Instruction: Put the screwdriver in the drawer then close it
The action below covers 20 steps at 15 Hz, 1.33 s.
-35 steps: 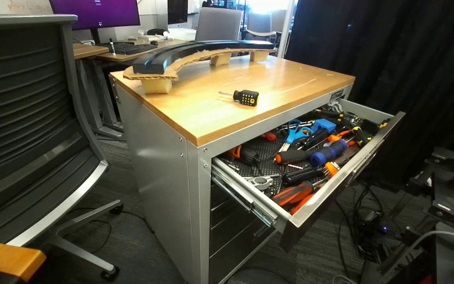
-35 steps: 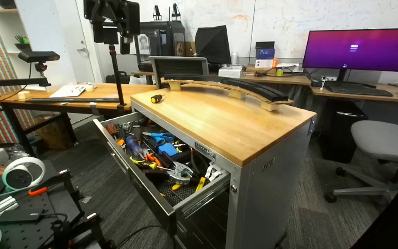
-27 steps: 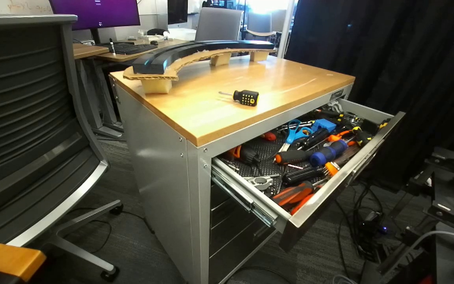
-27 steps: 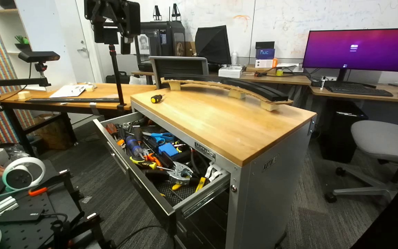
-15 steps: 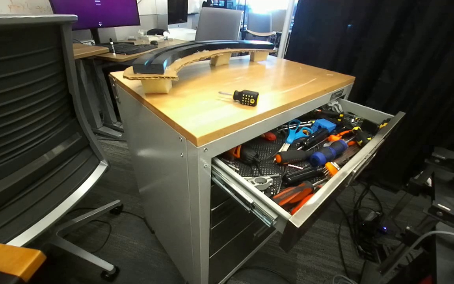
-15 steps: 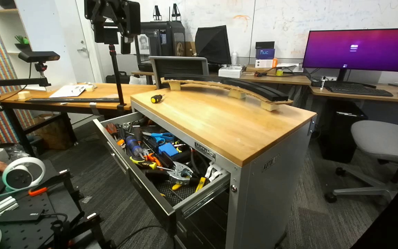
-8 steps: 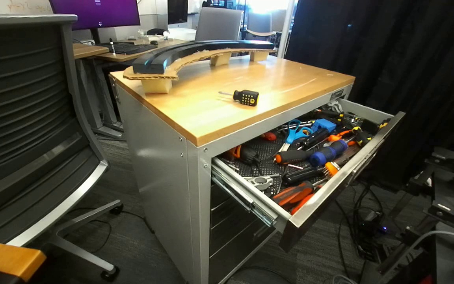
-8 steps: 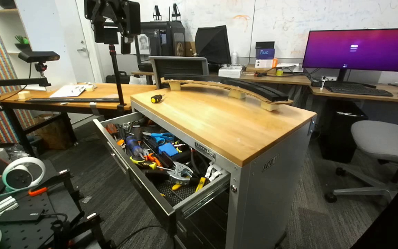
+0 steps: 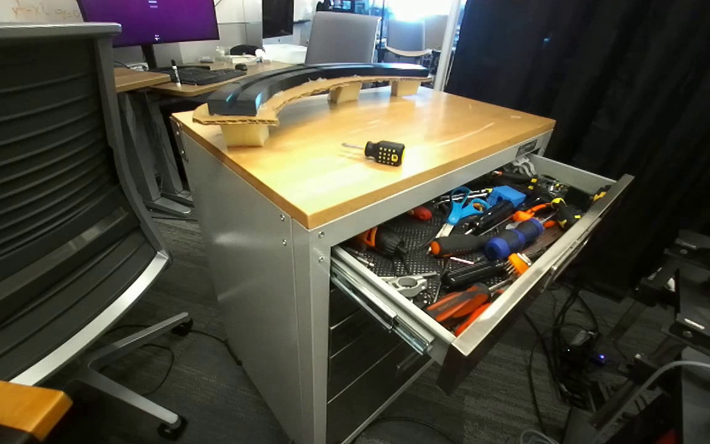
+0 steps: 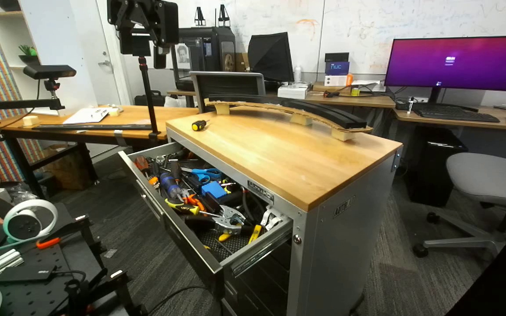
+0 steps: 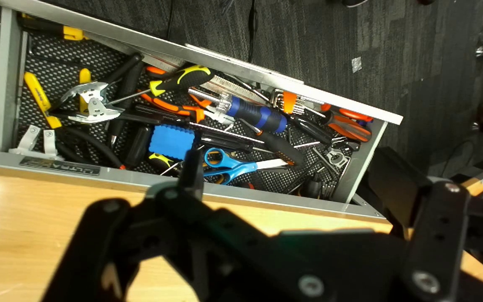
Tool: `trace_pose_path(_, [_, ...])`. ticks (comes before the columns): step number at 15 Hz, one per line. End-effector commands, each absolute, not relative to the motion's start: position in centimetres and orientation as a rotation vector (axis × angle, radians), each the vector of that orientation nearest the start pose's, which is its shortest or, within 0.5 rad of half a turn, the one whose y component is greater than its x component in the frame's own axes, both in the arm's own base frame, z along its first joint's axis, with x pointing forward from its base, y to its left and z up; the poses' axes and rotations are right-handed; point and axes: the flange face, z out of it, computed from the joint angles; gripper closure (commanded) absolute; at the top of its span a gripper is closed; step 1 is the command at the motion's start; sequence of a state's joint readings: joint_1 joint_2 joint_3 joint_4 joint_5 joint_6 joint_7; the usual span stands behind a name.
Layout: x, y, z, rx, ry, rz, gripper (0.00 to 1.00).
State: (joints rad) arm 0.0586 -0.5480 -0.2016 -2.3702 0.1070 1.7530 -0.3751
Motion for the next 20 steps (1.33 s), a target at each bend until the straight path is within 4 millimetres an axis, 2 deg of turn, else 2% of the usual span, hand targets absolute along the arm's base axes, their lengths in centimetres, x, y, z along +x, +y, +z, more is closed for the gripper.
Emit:
trace_pose_path(1, [37.7,-5.3,51.5,-2.898,-0.352,0.04,0.0])
trace_pose_path(11, [37.7,-5.3,51.5,-2.898,-0.352,0.04,0.0])
trace_pose_path(14, [39.0,-0.9,48.6,-2.857,-0.416,0.117,0.0])
trace_pose_path(16, [39.7,3.3,46.5,-2.816,-0.471,0.146,0.0])
trace_pose_path(20, [41.6,12.0,42.7,-2.809,-0.592,0.015,0.0])
